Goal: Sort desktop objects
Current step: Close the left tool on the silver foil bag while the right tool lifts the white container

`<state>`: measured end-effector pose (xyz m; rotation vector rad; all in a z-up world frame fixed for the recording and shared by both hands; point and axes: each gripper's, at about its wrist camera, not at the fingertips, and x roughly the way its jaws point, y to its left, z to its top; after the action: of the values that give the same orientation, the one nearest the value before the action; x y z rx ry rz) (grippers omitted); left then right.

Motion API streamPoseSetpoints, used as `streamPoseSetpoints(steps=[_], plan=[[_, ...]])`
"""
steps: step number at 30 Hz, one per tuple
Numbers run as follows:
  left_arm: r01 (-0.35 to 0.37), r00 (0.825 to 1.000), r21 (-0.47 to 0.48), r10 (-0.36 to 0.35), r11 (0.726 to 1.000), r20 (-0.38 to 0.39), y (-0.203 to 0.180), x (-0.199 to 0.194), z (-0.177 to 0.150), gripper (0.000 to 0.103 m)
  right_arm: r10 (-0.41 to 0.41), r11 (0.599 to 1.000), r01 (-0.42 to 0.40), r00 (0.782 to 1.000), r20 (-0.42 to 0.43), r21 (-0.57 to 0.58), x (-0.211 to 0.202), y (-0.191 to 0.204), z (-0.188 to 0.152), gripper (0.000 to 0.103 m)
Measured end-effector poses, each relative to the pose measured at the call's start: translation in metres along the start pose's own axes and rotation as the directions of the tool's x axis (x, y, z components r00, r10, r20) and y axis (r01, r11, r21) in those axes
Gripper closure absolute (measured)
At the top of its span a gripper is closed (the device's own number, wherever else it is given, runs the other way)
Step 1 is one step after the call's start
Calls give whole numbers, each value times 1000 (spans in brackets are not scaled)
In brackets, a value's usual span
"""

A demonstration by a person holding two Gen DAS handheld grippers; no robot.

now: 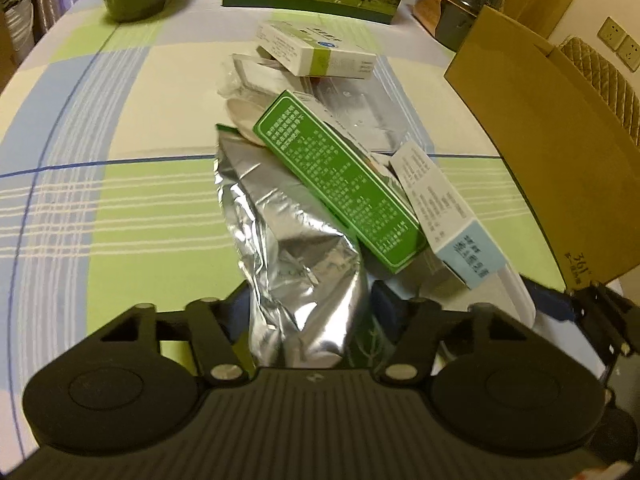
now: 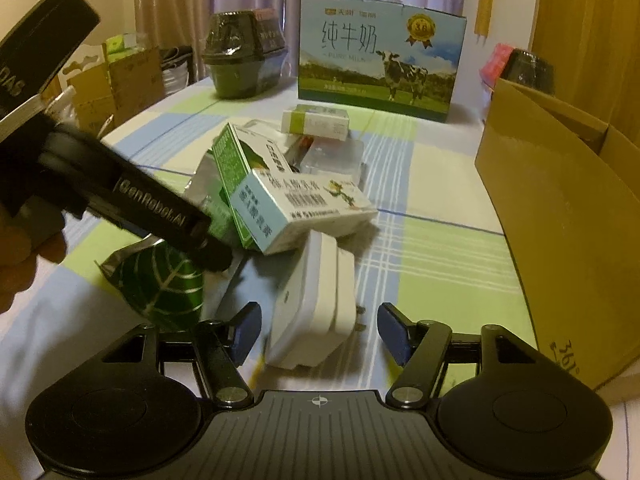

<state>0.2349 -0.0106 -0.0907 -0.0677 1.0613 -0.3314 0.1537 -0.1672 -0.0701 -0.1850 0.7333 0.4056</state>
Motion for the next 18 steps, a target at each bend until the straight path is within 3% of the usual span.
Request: streamPoseSetpoints(steps=[3,6,13,18], plan=[[-21,1000,13,21,1000,-4,-1,-11,-12,51,13,1000,-13,1000,-3,7,0,1,3,43],[-25,1000,1,25,1000,-16,0,-24,-30,52,26,999,-25,1000,-15,23,-2,0,3,65],[-32,998,0,32,999,-46,-9,-55,-78,52,46,994,-42,998,-40,99,-26,-14,-13,67],[-43,998,-25,41,999,-48,-8,-63,-90,43,13,992,-7,999,-48,127,-42,-24,-23,64]])
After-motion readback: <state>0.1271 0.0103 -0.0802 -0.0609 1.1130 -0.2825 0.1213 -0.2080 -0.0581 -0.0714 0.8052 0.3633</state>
